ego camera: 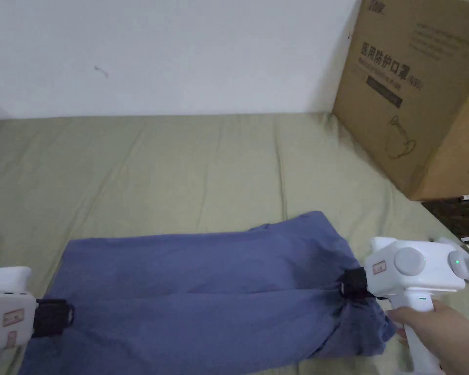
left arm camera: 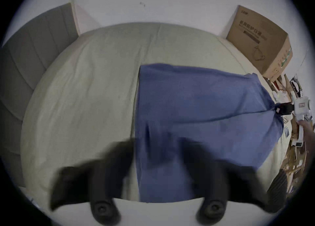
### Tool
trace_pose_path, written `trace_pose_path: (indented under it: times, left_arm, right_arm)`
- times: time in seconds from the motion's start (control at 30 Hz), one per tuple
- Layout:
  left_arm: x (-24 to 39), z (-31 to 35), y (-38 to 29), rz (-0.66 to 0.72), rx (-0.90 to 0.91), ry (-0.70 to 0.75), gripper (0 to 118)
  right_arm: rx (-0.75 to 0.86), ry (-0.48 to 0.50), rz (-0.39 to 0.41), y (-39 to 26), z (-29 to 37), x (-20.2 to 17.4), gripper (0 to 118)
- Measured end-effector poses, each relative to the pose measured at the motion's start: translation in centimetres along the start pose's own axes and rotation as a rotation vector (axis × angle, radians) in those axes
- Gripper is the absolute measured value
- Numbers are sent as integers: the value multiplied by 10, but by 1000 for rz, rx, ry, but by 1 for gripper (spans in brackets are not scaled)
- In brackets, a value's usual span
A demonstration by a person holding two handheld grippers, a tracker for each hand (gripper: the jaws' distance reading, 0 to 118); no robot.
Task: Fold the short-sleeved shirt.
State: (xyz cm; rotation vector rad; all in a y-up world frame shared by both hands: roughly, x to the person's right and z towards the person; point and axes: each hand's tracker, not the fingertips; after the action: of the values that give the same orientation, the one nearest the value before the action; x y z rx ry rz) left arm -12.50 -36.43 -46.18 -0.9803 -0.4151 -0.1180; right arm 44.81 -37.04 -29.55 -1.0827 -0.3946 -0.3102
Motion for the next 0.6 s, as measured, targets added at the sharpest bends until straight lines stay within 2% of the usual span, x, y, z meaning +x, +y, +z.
trace_pose_path:
  times: [0.03,0.2,0.33,0.37,0.4,0.43,0.47,0.5,0.53,0.57,0.6]
  left_arm:
    - [-1,-1,-4,4,-17,11,118]
    - [4,39,-17,-29,91,11,117]
    - [24,88,-32,-30,215,-20,117]
    - [31,104,-41,-23,263,-28,116]
    - [36,117,-49,-12,314,-36,112]
    - [43,134,-61,10,374,-45,101]
    - [42,145,-71,44,428,-55,79]
    - [44,154,-79,72,447,-65,35]
    - [46,164,-89,112,437,-54,4]
    - [49,174,-99,147,432,-12,2]
    - [50,186,-110,181,455,0,1]
  right_arm:
    - [15,-7,1,-3,1,0,118]
    - [222,41,-10,-28,53,4,118]
    - [359,65,13,-57,102,-9,118]
    - [376,98,3,-68,116,-15,118]
    - [401,123,-8,-77,127,-19,117]
    - [435,146,-22,-91,140,-24,115]
    - [494,163,-36,-107,155,-30,108]
    - [537,187,-46,-119,166,-33,82]
    - [570,222,-52,-131,178,-35,45]
    - [588,254,-50,-143,188,-38,6]
    - [603,266,-53,-154,196,-40,0]
